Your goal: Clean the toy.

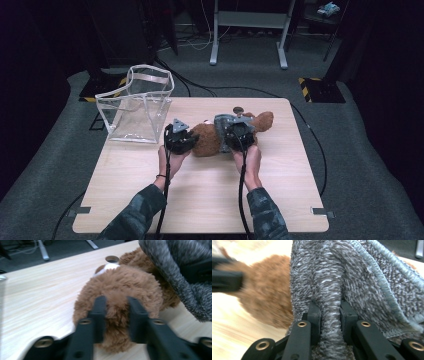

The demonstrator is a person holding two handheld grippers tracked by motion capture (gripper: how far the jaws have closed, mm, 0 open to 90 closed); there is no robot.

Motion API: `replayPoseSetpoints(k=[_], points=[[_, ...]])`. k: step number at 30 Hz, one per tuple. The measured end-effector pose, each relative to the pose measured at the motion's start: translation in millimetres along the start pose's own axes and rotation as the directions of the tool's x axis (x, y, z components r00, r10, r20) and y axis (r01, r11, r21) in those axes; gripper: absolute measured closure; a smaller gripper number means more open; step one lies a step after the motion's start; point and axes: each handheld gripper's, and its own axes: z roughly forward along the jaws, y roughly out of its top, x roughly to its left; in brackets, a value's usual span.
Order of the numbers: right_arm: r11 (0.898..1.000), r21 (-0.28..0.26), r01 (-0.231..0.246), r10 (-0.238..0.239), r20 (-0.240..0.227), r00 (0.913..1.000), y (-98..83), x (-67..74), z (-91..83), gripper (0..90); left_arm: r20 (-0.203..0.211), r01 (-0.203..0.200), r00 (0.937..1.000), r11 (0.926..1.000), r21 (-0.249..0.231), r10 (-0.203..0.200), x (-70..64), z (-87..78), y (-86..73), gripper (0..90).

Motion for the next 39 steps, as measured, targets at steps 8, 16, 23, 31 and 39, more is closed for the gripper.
replayPoseSetpoints(k=[8, 16, 23, 31, 39], points=[[0.997, 0.014, 0.077, -0.075, -0.122, 0.9897, 2.5, 47.3, 19.6, 74.9, 0.010, 0.037, 0.9993, 0.9993, -0.001, -0.037, 1.9, 4.7, -6.8, 83.5], [0.996, 0.056, 0.070, -0.072, 0.039, 0.9966, -8.5, 17.7, 23.1, 75.6, 0.024, 0.054, 0.9982, 0.9985, -0.005, -0.054, 6.7, 6.7, -8.6, 84.2], [0.995, -0.021, 0.097, -0.097, -0.011, 0.9952, 2.1, 37.4, 5.4, 74.6, 0.027, 0.045, 0.9986, 0.9988, 0.016, -0.046, 6.5, 4.6, -7.7, 77.1], [0.993, 0.037, 0.109, -0.108, -0.019, 0.9940, 2.0, 51.1, 30.5, 74.8, 0.019, 0.032, 0.9993, 0.9991, 0.027, -0.033, 8.4, -1.7, -10.9, 76.0], [0.996, 0.032, 0.088, -0.087, -0.033, 0.9956, -2.0, 44.8, 28.1, 74.4, 0.042, 0.021, 0.9989, 0.9985, 0.050, -0.023, 12.2, 6.3, -18.8, 74.4]])
